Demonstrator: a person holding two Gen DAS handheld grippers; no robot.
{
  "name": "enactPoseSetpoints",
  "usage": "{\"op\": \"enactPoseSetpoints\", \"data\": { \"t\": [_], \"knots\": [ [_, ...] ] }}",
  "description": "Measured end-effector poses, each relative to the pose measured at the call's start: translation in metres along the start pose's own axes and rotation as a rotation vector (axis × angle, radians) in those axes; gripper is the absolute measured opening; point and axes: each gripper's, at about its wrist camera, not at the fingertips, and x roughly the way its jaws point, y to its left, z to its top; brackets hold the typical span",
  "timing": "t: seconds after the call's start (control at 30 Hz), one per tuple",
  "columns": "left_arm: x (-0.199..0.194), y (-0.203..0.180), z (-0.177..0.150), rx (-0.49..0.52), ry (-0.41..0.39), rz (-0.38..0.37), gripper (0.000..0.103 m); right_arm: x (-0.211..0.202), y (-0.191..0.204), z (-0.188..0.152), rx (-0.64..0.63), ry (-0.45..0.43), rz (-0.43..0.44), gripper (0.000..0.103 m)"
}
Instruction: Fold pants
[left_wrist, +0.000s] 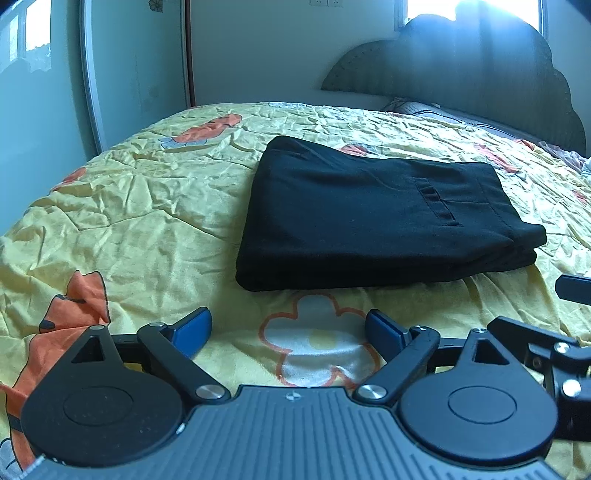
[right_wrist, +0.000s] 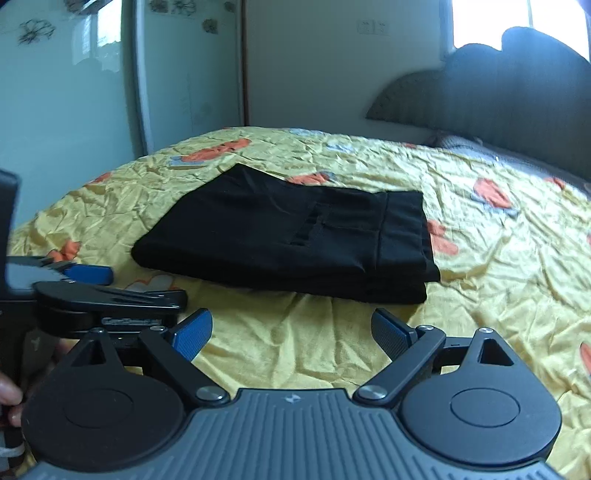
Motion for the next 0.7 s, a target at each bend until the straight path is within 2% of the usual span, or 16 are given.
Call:
{"op": "enactPoseSetpoints", "data": {
  "t": [0.3, 0.5, 0.7],
  "knots": [
    [0.002, 0.0, -0.003, 0.003, -0.001, 0.025, 0.101, 0.015, -0.021, -0.011, 0.054, 0.014, -0.03, 0.094],
    [0.003, 0.0, -0.003, -0.005, 0.0, 0.027, 0.103, 0.024, -0.018, -0.018, 0.042, 0.032, -0.04, 0.094],
    [0.003, 0.0, -0.004, -0.004, -0.003, 0.028, 0.103, 0.027, -0.019, -0.019, 0.055, 0.05, -0.037, 0.102]
  ]
}}
